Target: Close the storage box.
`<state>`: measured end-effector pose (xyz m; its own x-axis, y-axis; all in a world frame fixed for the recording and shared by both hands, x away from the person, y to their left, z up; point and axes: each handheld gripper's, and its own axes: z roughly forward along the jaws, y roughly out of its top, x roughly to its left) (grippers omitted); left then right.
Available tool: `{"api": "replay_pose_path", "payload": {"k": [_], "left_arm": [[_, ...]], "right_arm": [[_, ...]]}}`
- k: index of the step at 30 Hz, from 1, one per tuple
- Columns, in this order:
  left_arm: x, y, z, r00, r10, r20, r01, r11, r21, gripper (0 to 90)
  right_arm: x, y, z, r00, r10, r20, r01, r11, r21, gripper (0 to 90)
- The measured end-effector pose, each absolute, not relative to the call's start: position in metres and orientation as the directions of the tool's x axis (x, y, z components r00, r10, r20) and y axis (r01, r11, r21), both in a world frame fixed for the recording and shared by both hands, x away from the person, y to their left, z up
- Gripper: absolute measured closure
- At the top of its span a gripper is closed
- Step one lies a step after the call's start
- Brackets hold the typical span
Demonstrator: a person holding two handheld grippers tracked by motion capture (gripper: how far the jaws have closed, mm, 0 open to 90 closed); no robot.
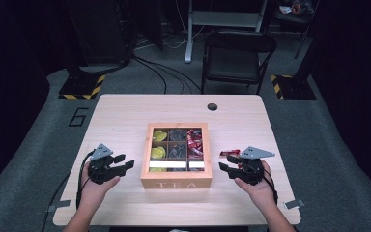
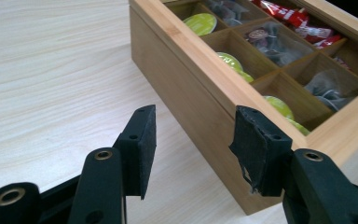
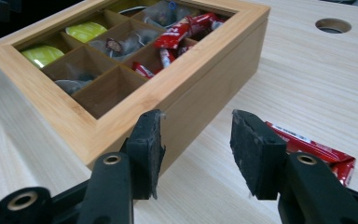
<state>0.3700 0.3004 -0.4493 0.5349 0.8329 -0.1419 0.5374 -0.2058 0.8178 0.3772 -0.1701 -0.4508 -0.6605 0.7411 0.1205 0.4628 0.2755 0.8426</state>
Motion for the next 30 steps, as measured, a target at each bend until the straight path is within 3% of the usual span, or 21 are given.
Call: {"api": "replay_pose_path", "payload": {"k": [30], "left_arm": [[0.376,0.316,-0.481,0.482,0.868,-0.12,0.564,-0.203,0.8,46.8]], "right_arm": [[0.387,-0.185,-0.485,-0.59,0.801,0.1,0.516,0.279,0.81,48.7]]}}
